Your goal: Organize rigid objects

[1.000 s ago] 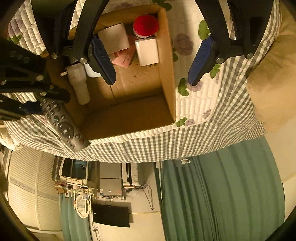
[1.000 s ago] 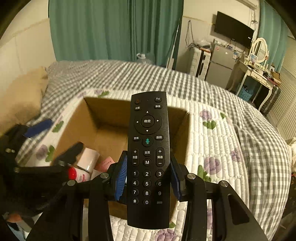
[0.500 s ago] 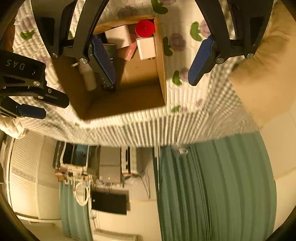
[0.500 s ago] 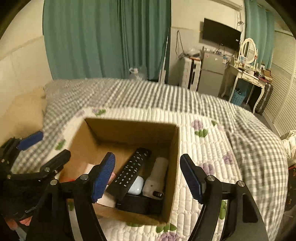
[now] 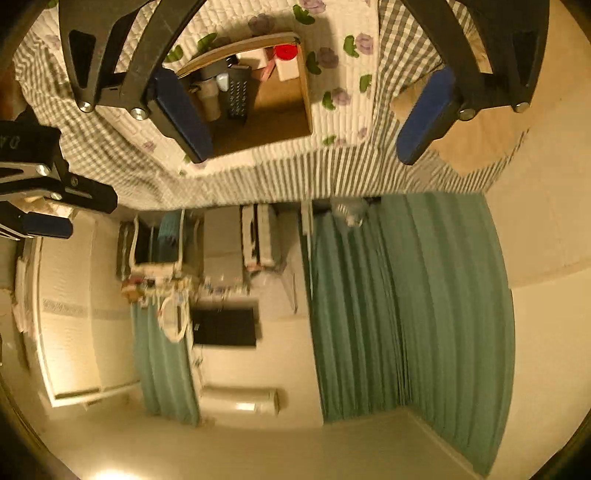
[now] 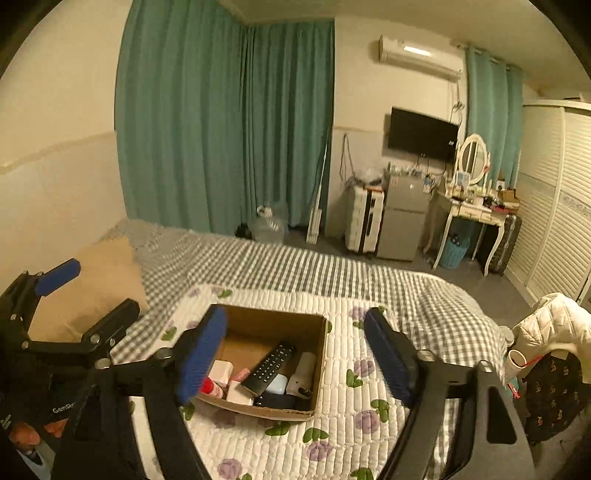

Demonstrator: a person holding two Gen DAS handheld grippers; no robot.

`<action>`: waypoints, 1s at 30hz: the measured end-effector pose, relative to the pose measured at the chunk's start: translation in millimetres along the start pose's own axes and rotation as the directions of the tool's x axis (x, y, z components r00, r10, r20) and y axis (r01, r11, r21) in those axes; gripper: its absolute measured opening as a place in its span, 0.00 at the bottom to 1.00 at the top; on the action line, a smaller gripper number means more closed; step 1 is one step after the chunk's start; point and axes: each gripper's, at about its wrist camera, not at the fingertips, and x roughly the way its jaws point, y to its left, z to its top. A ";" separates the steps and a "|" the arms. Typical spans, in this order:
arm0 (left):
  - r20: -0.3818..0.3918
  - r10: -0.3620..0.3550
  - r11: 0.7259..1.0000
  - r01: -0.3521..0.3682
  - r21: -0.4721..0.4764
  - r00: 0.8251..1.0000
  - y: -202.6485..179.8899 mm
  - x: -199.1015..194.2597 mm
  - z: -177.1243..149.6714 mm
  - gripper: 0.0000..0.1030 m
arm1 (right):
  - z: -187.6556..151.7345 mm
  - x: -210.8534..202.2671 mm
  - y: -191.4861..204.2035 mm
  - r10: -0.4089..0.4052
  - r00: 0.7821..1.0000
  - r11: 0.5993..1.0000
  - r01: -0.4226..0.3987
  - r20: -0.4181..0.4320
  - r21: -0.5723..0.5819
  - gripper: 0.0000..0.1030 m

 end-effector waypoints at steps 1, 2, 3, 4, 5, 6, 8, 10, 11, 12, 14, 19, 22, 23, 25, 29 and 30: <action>0.028 -0.008 1.000 0.008 -0.008 1.000 0.6 -8.8 -3.9 1.00 | -4.1 -8.9 -0.5 0.002 0.999 1.000 -0.002 0.033 0.006 0.99; 0.045 -0.014 1.000 0.015 -0.019 0.999 0.4 -16.3 -9.8 1.00 | -12.5 -19.6 -2.5 0.008 0.997 1.000 -0.009 0.077 0.018 1.00; 0.044 -0.021 0.999 0.022 -0.026 0.999 0.2 -18.6 -15.1 1.00 | -22.4 -27.3 -4.3 0.019 0.994 0.999 -0.023 0.106 0.031 1.00; 0.034 -0.029 0.999 0.030 -0.028 0.999 -0.6 -19.7 -22.8 1.00 | -30.5 -30.6 -5.0 0.029 0.993 0.999 -0.034 0.117 0.037 1.00; 0.032 -0.030 0.999 0.031 -0.028 0.999 -0.7 -21.3 -26.7 1.00 | -39.6 -30.8 -5.3 0.038 0.992 0.998 -0.043 0.122 0.040 1.00; 0.033 -0.023 0.999 0.024 -0.031 0.999 -1.2 -22.3 -34.5 1.00 | -49.4 -30.3 -4.3 0.030 0.991 0.999 -0.035 0.130 0.038 1.00; 0.064 0.000 0.999 0.004 -0.051 0.998 -1.0 -27.4 -51.4 1.00 | -67.8 -30.2 -0.9 -0.023 0.984 0.999 0.017 0.179 0.034 1.00; 0.082 0.009 0.997 -0.002 -0.083 0.997 0.9 -28.4 -67.8 1.00 | -85.1 -27.7 1.8 -0.072 0.974 0.997 0.067 0.213 0.033 1.00; 0.080 0.002 0.995 0.006 -0.095 0.997 1.9 -26.2 -79.1 1.00 | -93.0 -25.8 1.3 -0.089 0.972 0.996 0.082 0.219 0.038 1.00; 0.075 -0.005 0.996 0.012 -0.090 0.997 1.6 -23.4 -86.2 1.00 | -100.4 -21.4 -0.4 -0.086 0.972 0.996 0.079 0.217 0.042 1.00; 0.043 0.012 0.997 -0.009 -0.071 0.999 2.1 -14.0 -101.6 1.00 | -112.2 -14.8 1.3 -0.083 0.973 0.996 0.074 0.215 0.046 1.00; 0.004 0.022 0.995 -0.021 -0.100 1.000 9.6 -1.6 -123.2 1.00 | -132.8 7.0 4.9 -0.084 0.981 0.996 0.076 0.174 0.052 1.00; 0.005 0.027 0.994 -0.026 -0.105 1.000 11.4 -1.9 -126.0 1.00 | -138.4 19.0 5.2 -0.076 0.988 0.996 0.069 0.137 0.058 1.00; 0.005 0.026 0.994 -0.025 -0.106 1.000 11.3 -2.2 -126.7 1.00 | -139.7 21.4 6.6 -0.074 0.989 0.996 0.068 0.130 0.050 1.00; 0.003 0.020 0.994 -0.019 -0.111 1.000 11.3 -2.5 -127.8 1.00 | -143.3 23.4 8.2 -0.070 0.990 0.997 0.064 0.125 0.045 1.00; -0.001 0.015 0.994 -0.016 -0.106 1.000 8.8 -3.8 -130.3 1.00 | -147.0 28.5 7.3 -0.065 0.992 0.997 0.060 0.107 0.049 1.00; -0.003 0.015 0.995 -0.015 -0.103 1.000 7.9 -3.8 -130.4 1.00 | -147.9 30.3 7.0 -0.069 0.992 0.997 0.064 0.102 0.049 1.00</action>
